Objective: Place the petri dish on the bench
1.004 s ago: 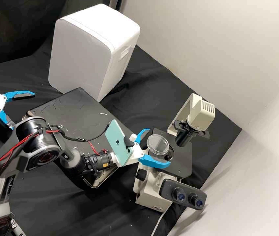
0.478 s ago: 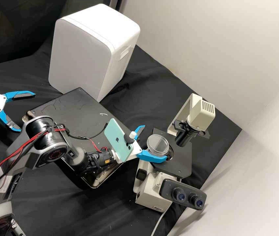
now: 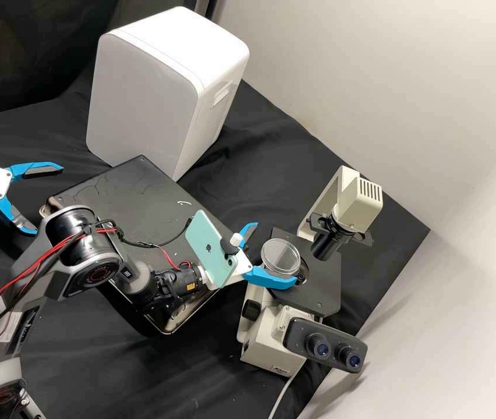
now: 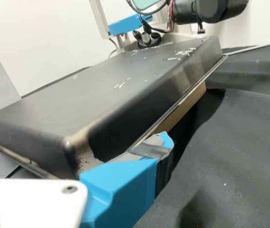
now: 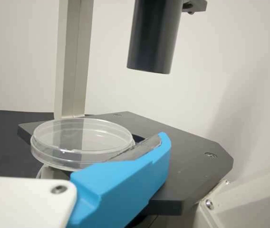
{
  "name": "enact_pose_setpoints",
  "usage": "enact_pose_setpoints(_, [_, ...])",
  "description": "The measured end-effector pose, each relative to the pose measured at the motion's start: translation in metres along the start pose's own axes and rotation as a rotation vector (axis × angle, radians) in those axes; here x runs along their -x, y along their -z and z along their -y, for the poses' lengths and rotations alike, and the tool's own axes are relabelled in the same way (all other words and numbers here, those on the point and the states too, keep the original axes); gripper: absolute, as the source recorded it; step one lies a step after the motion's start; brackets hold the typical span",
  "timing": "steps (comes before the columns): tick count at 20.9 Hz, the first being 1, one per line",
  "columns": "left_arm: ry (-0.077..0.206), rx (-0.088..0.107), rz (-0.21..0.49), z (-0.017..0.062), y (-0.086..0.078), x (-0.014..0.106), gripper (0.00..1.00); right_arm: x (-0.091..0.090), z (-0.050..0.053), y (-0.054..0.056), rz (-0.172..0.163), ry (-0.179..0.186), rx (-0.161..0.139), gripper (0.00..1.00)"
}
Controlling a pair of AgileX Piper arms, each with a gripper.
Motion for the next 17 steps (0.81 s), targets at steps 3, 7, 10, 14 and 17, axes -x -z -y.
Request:
enact_pose_setpoints(3, [-0.005, 0.0, 0.0, -0.001, 0.0, -0.002, 1.0, -0.003, -0.001, 0.0, 0.005, 0.005, -0.009, 1.0])
enact_pose_setpoints(7, [0.001, 0.0, 0.0, 0.0, 0.0, -0.003, 1.0, -0.006, -0.005, -0.004, 0.021, -0.002, -0.009, 1.0])
enact_pose_setpoints(10, [0.001, 0.0, 0.0, 0.0, 0.0, -0.003, 1.0, -0.009, -0.008, -0.009, 0.034, -0.011, -0.011, 1.0])
enact_pose_setpoints(14, [0.001, 0.0, 0.0, 0.0, 0.0, -0.003, 1.0, -0.012, -0.011, -0.013, 0.045, -0.027, -0.018, 1.0])
enact_pose_setpoints(17, [0.001, 0.0, 0.0, 0.0, 0.0, -0.003, 1.0, -0.013, -0.011, -0.013, 0.045, -0.029, -0.026, 1.0])
